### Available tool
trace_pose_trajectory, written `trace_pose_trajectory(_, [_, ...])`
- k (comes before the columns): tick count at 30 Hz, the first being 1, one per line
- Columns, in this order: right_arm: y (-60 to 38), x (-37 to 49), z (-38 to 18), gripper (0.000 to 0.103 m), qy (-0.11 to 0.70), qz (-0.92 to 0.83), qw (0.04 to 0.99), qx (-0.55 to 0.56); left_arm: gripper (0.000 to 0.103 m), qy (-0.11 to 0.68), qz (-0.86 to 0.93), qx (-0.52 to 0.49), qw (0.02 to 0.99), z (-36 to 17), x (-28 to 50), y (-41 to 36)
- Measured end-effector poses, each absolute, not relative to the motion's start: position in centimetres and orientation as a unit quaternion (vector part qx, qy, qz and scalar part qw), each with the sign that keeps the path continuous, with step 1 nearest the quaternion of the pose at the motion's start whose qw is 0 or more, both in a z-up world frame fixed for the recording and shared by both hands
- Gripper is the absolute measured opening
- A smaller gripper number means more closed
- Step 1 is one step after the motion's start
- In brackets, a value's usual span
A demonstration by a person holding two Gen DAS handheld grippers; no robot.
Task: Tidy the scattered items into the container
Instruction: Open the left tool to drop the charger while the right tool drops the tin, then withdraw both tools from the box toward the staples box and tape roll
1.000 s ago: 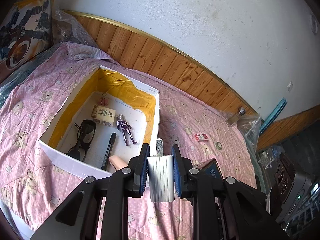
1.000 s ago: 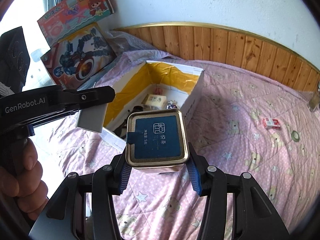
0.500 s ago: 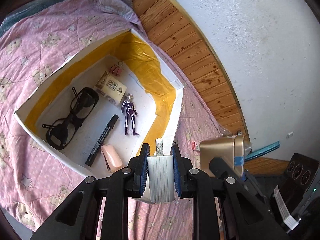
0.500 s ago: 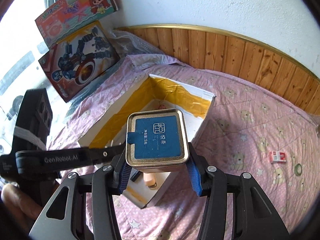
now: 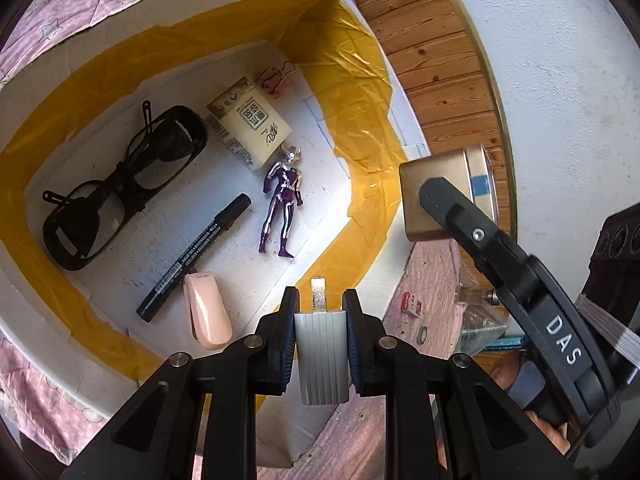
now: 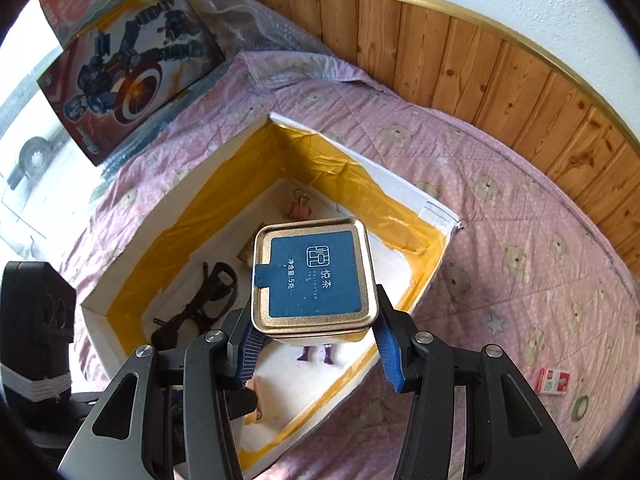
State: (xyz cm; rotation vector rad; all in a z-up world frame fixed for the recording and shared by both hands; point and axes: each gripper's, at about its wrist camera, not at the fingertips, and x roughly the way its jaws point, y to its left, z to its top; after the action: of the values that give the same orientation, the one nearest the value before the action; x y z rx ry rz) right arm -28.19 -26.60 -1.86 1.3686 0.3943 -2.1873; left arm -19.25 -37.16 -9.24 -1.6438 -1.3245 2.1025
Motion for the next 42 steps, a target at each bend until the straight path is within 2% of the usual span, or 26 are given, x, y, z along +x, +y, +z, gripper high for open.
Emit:
trace_pose_trajectory(7, [-26.6,-32.2,-5.7,0.054,0.196,-0.789,0.242,0.529,0.021,-0.431,0.698,-0.569,0.054,-10.3,-21.0,-36.6])
trace_pose_trajectory(12, [-26.6,-32.9,-6.8,0.055,0.219,-0.789,0.221,0.530,0.024,-0.422,0.700,-0.574,0.046,-10.7,-21.6,-36.9])
trace_pose_trajectory(25, [-24.9,-30.2,-2.9,0.056,0.135,-0.816,0.230,0.513,0.024,-0.383,0.735,-0.556,0.060,-7.8,-18.7,-36.2])
trace_pose_trajectory(36, [-23.2,-21.2,0.6,0.056,0.081,-0.840,0.263,0.468,0.024,-0.284,0.809,-0.512,0.044,-4.3,-14.0,-35.1])
trace_pose_trajectory(42, [-20.1,-16.1,1.0,0.056,0.041,-0.862,0.253,0.437,0.025,-0.189,0.861,-0.468,0.053,-2.3,-10.5,-33.3])
